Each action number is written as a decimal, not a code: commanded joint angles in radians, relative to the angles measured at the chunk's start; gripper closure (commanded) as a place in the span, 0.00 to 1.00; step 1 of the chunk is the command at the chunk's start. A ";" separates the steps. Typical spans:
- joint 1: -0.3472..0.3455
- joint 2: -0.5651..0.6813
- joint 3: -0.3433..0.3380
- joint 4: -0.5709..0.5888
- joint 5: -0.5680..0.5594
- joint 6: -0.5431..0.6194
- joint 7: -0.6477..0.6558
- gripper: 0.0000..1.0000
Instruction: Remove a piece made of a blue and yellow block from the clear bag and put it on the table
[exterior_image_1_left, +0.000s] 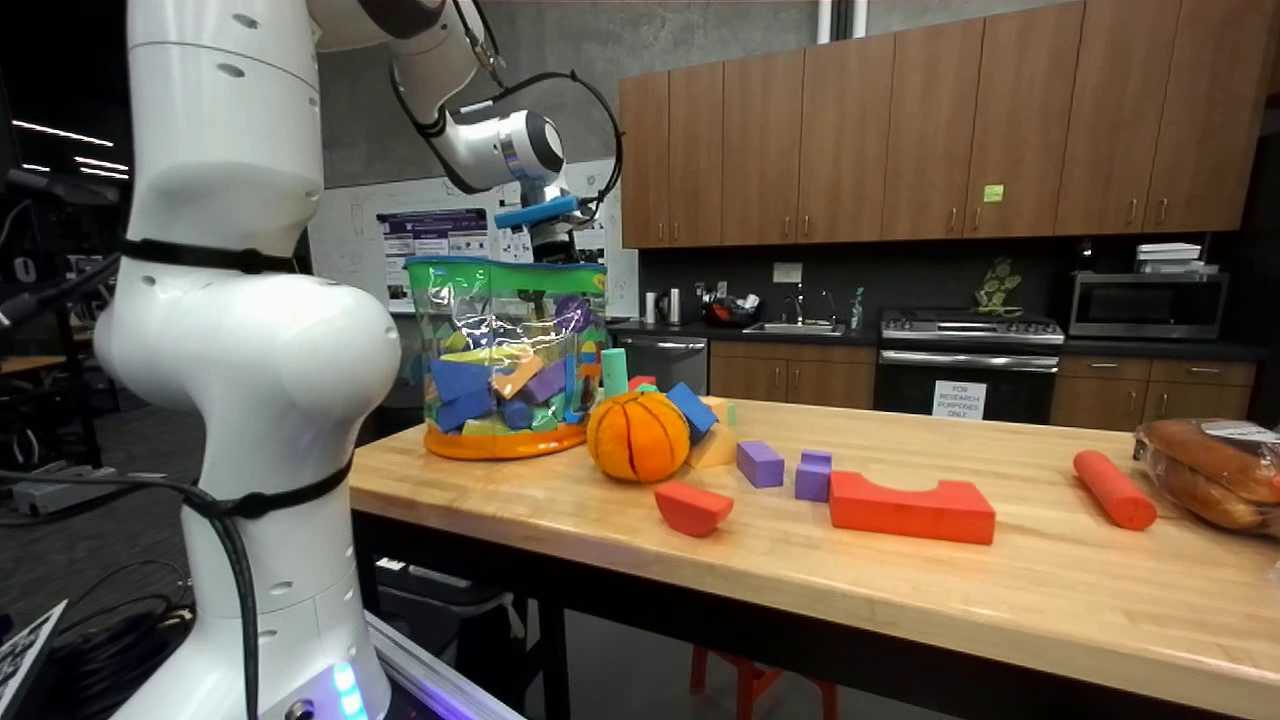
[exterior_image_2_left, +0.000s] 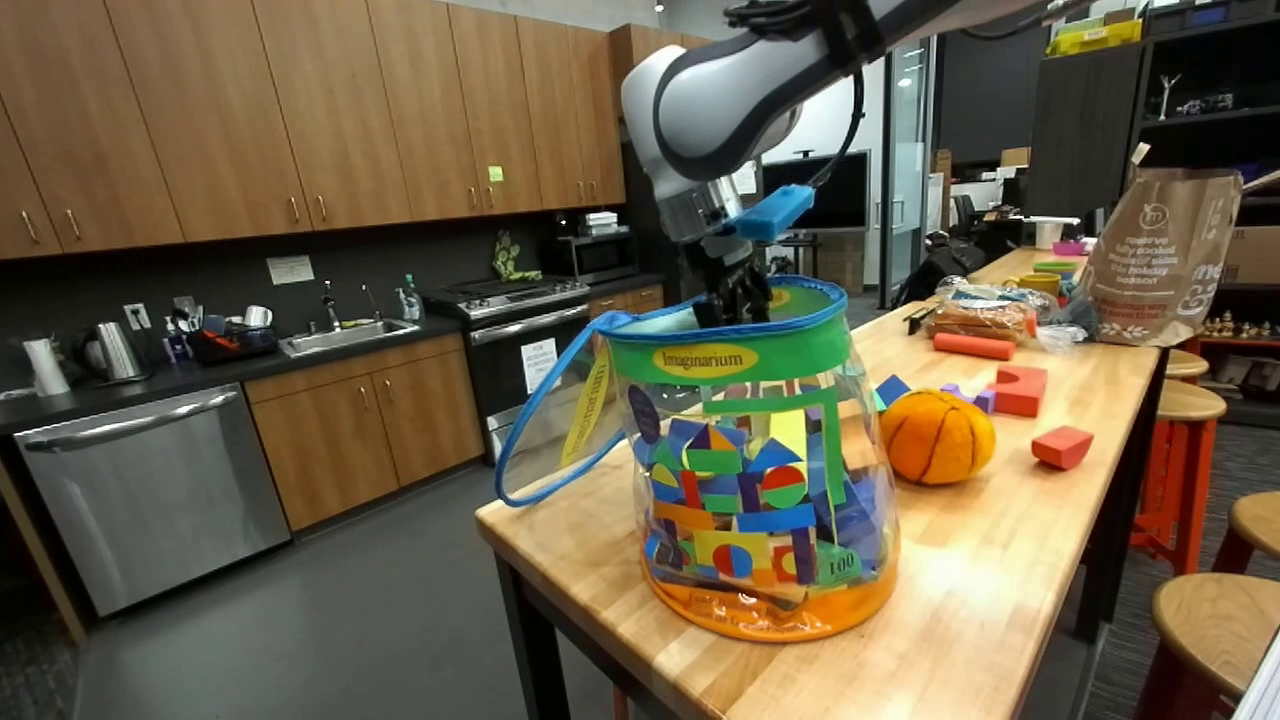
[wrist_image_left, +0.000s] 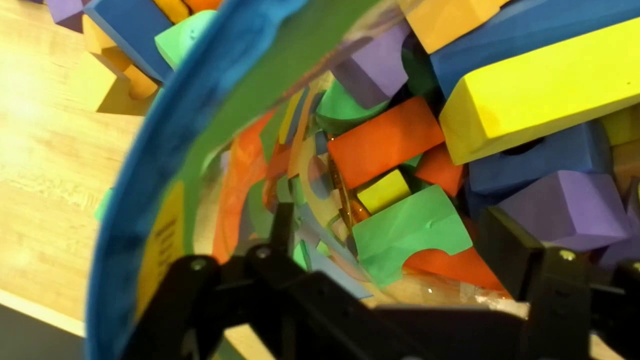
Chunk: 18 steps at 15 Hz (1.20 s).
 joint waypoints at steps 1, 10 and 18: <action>-0.002 0.054 0.004 0.025 0.021 -0.009 -0.013 0.00; 0.005 0.255 -0.008 0.115 0.025 -0.093 0.008 0.00; -0.002 0.283 -0.024 0.169 0.045 -0.238 0.051 0.00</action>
